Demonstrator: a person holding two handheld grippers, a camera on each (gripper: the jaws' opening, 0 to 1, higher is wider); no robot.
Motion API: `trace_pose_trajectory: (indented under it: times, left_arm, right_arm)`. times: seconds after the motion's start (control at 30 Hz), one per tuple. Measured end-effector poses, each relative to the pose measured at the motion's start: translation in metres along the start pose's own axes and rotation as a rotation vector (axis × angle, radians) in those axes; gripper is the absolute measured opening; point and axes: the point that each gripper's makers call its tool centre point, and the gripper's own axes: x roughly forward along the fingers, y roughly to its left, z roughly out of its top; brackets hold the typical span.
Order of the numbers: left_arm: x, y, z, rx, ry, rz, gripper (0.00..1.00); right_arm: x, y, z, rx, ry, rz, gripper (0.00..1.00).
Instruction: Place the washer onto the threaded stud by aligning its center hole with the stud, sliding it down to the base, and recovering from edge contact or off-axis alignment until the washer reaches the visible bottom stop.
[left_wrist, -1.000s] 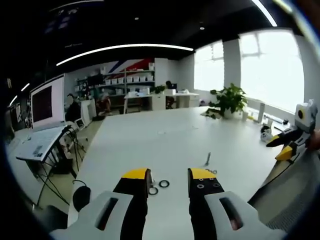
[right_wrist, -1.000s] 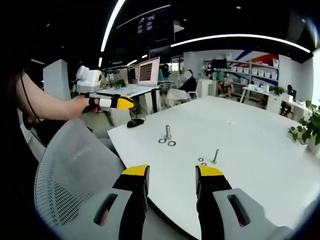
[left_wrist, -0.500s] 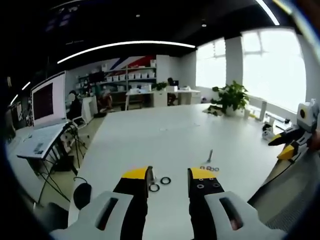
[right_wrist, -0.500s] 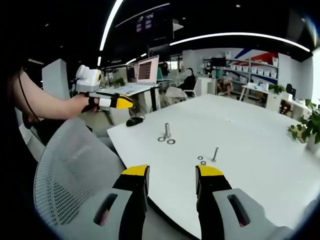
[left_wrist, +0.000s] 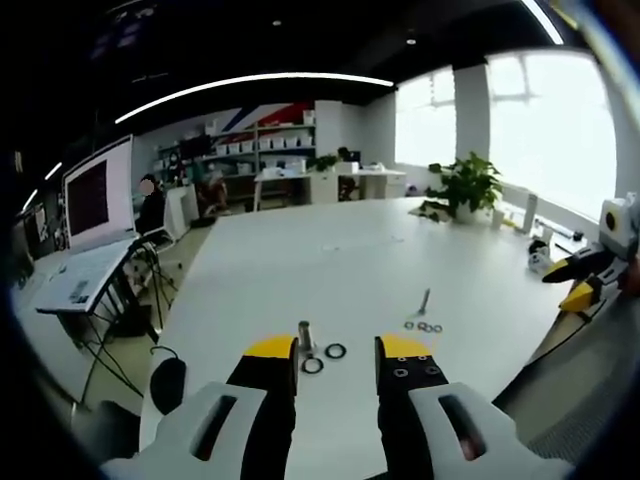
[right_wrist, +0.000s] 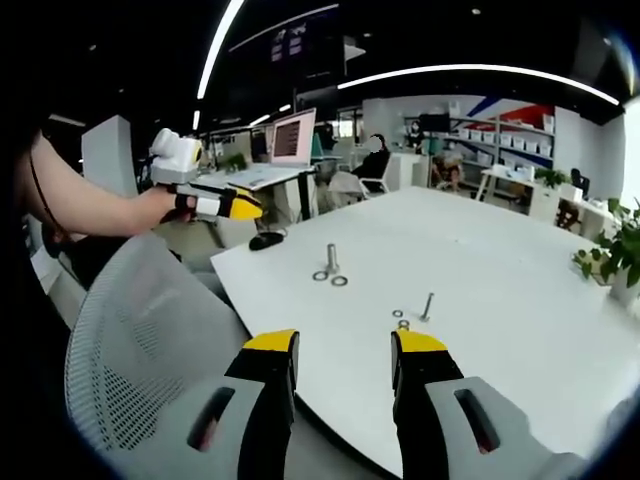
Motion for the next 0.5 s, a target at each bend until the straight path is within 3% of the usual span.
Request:
trace_pose_trajectory:
  times: [0.5]
  left_arm:
    - [0.0037,-0.0023,-0.0064,0.002,0.033,-0.016,0.28]
  right_arm:
    - [-0.0009,-0.0053,-0.0014,0.011,0.006,-0.018,0.39]
